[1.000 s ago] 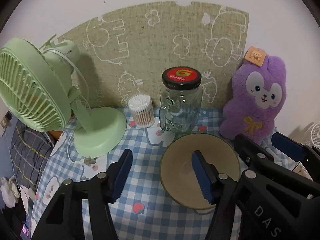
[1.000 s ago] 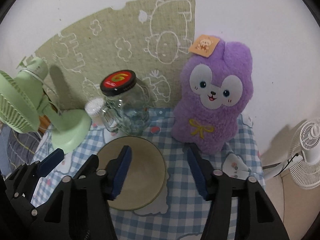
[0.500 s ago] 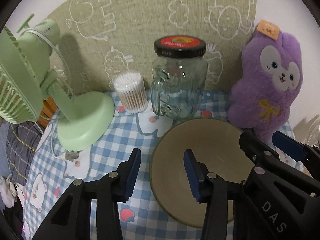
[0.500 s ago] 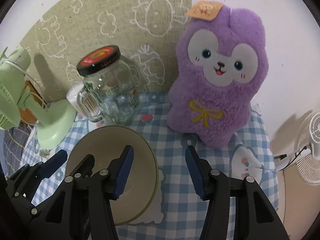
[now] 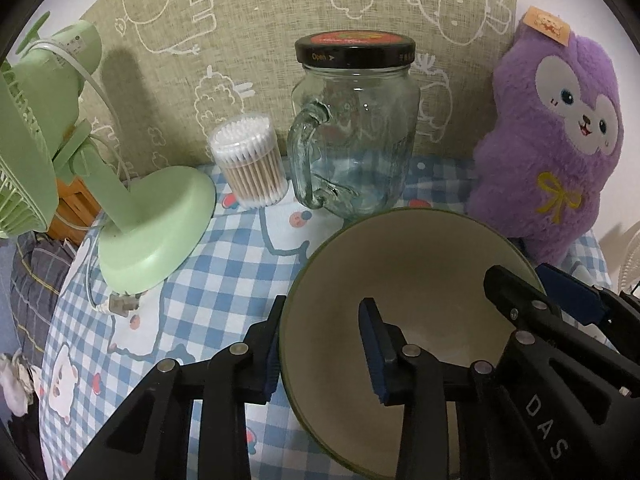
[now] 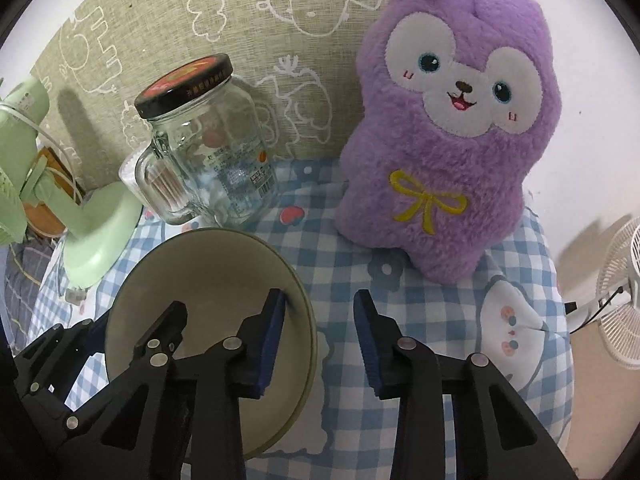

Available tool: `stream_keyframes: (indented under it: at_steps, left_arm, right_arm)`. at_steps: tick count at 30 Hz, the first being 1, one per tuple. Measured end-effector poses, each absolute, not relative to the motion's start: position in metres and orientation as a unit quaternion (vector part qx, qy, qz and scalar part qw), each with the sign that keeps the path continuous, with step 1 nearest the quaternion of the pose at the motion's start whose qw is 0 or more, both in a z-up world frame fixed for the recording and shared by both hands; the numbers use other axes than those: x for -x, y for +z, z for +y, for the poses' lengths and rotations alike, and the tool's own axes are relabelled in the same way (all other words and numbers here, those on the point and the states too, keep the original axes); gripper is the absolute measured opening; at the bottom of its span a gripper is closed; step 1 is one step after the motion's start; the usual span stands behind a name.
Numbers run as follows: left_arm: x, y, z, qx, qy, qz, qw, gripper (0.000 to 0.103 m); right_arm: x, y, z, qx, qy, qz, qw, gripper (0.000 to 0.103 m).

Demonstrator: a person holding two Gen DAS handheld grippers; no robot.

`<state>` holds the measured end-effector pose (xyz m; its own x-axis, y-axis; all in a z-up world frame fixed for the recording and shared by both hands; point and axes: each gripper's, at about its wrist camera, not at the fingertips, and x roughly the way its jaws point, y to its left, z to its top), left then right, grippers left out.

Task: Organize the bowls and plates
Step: 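Close both grippers on the bowl's rim, then lift the bowl off the cloth with both grippers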

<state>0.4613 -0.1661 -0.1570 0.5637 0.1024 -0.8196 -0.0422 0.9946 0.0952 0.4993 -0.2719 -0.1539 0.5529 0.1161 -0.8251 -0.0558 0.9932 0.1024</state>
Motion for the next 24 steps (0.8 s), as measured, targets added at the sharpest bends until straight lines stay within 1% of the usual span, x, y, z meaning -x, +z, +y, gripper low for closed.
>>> stream_keyframes:
  at_steps: [2, 4, 6, 24]
  left_arm:
    - [-0.4611, -0.1572, -0.1655, -0.031, 0.043, 0.464, 0.884, 0.033]
    - [-0.4616, -0.1580, -0.1644, -0.030, 0.047, 0.465, 0.884, 0.029]
    - [-0.4619, -0.1588, -0.1626, -0.029, 0.054, 0.466, 0.883, 0.025]
    - [-0.4597, -0.1565, -0.1624, -0.028, 0.054, 0.480, 0.875, 0.021]
  right_arm:
    - [-0.4996, -0.1546, -0.2701, -0.033, 0.054, 0.471, 0.880, 0.031]
    - [-0.5001, -0.1552, -0.2671, -0.033, 0.060, 0.473, 0.878, 0.024]
    - [-0.5003, -0.1557, -0.2652, -0.035, 0.064, 0.475, 0.877, 0.020]
    - [-0.4947, -0.1514, -0.2669, -0.035, 0.055, 0.484, 0.873, 0.020]
